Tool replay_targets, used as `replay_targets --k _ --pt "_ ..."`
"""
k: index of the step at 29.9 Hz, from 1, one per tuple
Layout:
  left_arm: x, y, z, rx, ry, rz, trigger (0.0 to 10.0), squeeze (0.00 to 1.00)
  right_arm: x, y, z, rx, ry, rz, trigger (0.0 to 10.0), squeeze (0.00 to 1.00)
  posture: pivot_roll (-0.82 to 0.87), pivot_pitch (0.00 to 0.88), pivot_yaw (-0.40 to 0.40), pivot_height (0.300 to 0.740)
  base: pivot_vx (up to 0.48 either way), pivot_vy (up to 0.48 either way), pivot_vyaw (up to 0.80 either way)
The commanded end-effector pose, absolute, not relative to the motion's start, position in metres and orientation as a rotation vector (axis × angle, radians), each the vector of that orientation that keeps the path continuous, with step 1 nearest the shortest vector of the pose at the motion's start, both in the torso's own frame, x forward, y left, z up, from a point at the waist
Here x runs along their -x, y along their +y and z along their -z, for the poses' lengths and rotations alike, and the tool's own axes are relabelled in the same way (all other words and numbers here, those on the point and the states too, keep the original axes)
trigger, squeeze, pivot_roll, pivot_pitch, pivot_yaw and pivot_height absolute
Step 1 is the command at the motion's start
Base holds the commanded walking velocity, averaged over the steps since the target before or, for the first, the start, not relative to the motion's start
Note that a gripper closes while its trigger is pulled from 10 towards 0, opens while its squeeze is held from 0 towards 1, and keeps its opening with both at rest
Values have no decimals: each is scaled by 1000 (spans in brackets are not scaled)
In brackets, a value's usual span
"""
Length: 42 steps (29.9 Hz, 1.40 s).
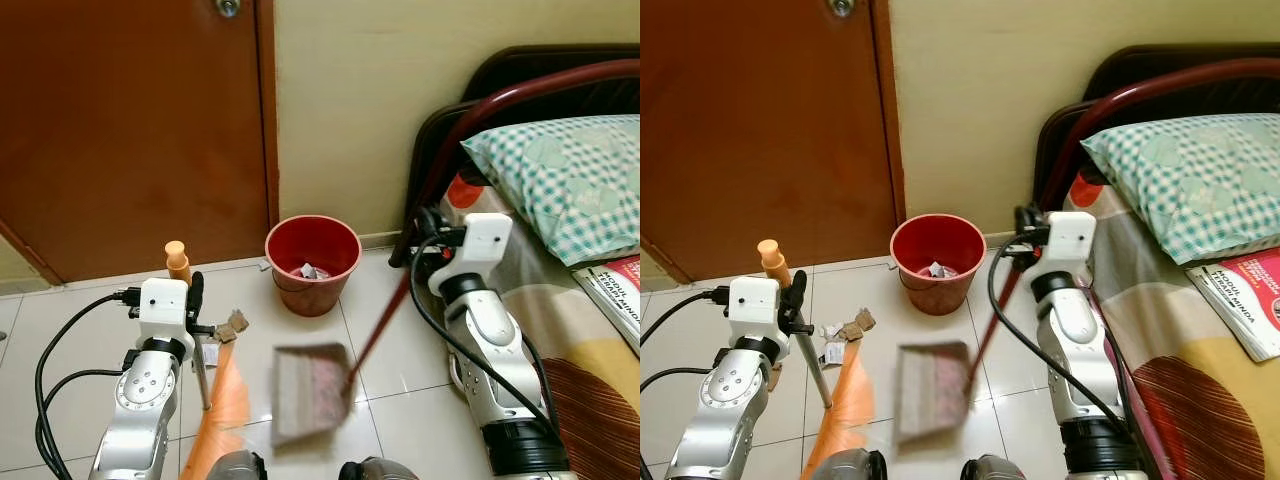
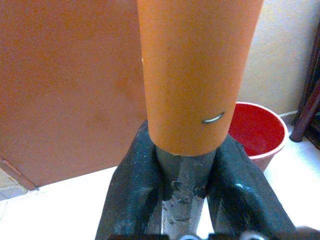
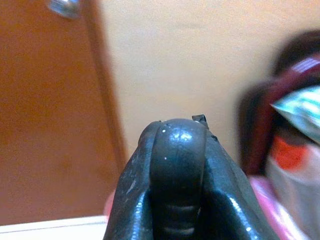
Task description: Sweep floor
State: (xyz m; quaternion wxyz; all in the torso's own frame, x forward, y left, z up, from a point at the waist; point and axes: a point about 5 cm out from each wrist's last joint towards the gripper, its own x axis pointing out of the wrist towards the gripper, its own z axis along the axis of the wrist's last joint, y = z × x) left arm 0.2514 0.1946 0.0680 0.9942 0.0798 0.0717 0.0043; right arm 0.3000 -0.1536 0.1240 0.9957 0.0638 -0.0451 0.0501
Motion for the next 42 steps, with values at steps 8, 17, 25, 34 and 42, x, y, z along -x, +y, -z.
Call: replay_targets --k 8,17,25,34,42 --pt "-250 182 -77 -249 112 100 10000 0 -290 -188 -85 -150 79 139 10000 0 62 88 -37 740 0 0 0" --pt "-259 131 -116 -267 -84 366 10000 0 -294 -201 -77 -59 138 216 10000 0 59 95 -34 740 0 0 0" --pt "-270 113 -161 -285 -261 417 10000 0 -296 -198 -71 -35 182 216 10000 0 53 96 -32 740 0 0 0" --pt "-286 126 -219 -445 -484 336 10000 0 -302 -194 -72 -36 187 207 10000 0 57 94 -36 740 0 0 0" --pt "-298 166 -205 -515 -406 166 10000 0 -304 -191 -71 -53 187 199 10000 0 58 92 -35 740 0 0 0"
